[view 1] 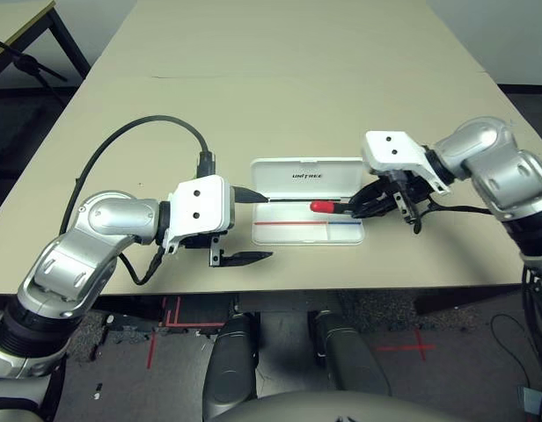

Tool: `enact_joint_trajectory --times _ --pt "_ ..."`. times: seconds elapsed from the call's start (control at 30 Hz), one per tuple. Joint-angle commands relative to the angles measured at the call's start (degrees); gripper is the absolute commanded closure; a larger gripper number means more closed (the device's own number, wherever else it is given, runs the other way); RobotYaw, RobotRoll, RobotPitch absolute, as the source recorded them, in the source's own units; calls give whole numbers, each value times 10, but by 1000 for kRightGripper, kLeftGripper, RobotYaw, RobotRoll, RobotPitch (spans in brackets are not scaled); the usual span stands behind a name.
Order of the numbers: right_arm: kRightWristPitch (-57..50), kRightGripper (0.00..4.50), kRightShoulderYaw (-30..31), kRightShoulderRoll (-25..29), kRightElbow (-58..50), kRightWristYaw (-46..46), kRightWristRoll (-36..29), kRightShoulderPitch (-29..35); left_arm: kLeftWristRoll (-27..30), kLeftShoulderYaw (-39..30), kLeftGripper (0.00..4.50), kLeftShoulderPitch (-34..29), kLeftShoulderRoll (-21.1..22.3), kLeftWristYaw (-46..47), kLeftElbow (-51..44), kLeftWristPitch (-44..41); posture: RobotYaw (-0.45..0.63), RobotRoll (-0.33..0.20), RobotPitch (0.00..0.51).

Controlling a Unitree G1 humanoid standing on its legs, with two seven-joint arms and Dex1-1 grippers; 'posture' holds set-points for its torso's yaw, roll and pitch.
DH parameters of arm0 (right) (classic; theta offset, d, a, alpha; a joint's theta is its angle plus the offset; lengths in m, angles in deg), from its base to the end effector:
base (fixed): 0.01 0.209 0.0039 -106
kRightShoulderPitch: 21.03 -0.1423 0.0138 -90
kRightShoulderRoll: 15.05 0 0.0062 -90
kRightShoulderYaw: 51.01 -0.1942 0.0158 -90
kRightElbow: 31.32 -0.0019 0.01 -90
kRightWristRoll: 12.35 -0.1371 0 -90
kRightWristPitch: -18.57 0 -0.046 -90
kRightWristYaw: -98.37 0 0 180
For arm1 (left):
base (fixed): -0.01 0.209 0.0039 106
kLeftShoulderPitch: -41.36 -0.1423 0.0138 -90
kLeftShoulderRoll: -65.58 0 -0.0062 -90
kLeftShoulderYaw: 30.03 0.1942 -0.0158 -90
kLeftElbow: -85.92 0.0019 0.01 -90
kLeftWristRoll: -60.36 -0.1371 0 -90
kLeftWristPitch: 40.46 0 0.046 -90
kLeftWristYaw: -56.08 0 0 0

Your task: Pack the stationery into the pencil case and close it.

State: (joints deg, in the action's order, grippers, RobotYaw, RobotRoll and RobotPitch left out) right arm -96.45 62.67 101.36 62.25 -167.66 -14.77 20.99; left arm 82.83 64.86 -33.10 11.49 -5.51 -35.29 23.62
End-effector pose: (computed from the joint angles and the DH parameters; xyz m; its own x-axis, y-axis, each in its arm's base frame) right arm 0.3118 -0.1877 0.2216 0.0749 0.6668 -0.7415 -0.9707 -0.1215 -0.2073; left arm 0.2128 0.2158 0.1965 0.2750 -0.8537 -0.4423 0.9184 0.0972 0.3835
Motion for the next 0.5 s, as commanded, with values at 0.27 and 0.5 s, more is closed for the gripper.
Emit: enact_joint_trajectory --times 0.27,0.5 --pt "68 4021 12 -55 62 45 28 0 2 -26 0 -43 15 4 -40 10 86 0 144" --pt "100 3671 10 -78 80 61 36 9 5 -42 0 -62 20 6 -51 14 87 0 140"
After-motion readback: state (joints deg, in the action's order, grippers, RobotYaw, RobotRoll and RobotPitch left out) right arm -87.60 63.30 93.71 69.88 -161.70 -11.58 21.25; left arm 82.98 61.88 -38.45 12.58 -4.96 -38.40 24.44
